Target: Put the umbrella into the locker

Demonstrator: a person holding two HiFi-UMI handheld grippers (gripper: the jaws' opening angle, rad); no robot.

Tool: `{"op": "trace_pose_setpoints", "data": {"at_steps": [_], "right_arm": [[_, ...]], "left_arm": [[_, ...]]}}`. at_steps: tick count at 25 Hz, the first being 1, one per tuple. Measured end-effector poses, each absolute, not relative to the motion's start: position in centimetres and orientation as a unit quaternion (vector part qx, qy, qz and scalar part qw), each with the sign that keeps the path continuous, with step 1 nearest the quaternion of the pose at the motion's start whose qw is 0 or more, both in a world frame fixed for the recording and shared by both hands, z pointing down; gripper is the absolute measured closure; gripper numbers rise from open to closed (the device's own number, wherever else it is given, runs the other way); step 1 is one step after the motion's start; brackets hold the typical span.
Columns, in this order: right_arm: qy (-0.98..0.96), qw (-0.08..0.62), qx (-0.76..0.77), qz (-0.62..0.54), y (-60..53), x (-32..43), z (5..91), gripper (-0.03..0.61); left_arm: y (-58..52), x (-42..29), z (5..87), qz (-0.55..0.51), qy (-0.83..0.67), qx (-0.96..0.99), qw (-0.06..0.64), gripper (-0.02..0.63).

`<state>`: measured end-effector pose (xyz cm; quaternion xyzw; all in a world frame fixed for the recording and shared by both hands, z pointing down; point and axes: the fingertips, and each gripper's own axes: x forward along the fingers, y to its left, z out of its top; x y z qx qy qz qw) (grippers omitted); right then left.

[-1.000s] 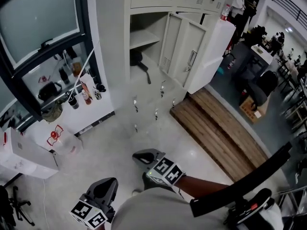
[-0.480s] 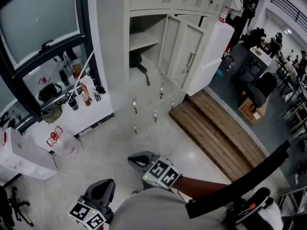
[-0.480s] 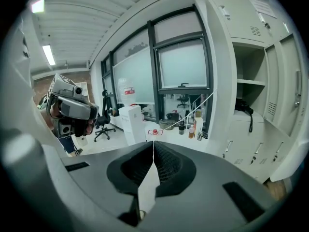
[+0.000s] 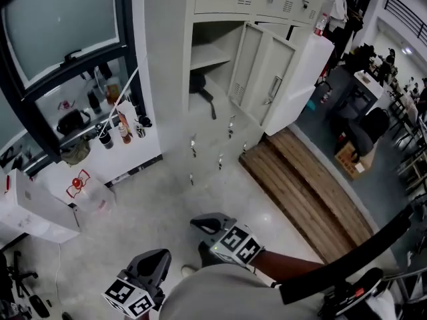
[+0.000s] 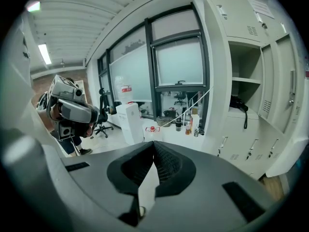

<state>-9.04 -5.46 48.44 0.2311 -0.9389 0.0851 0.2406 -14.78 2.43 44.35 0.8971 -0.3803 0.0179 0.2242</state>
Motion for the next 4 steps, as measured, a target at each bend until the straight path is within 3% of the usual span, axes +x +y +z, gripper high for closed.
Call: {"op": "trace_pose_setpoints", "data": {"at_steps": [4], "right_arm": [[-0.932, 0.25, 0.246, 0.092, -5.39, -8.16, 48.77, 0.561]], "left_arm": [[1.99, -14.48, 45.41, 0.02, -0.364, 0.901, 0.236, 0.603]]}}
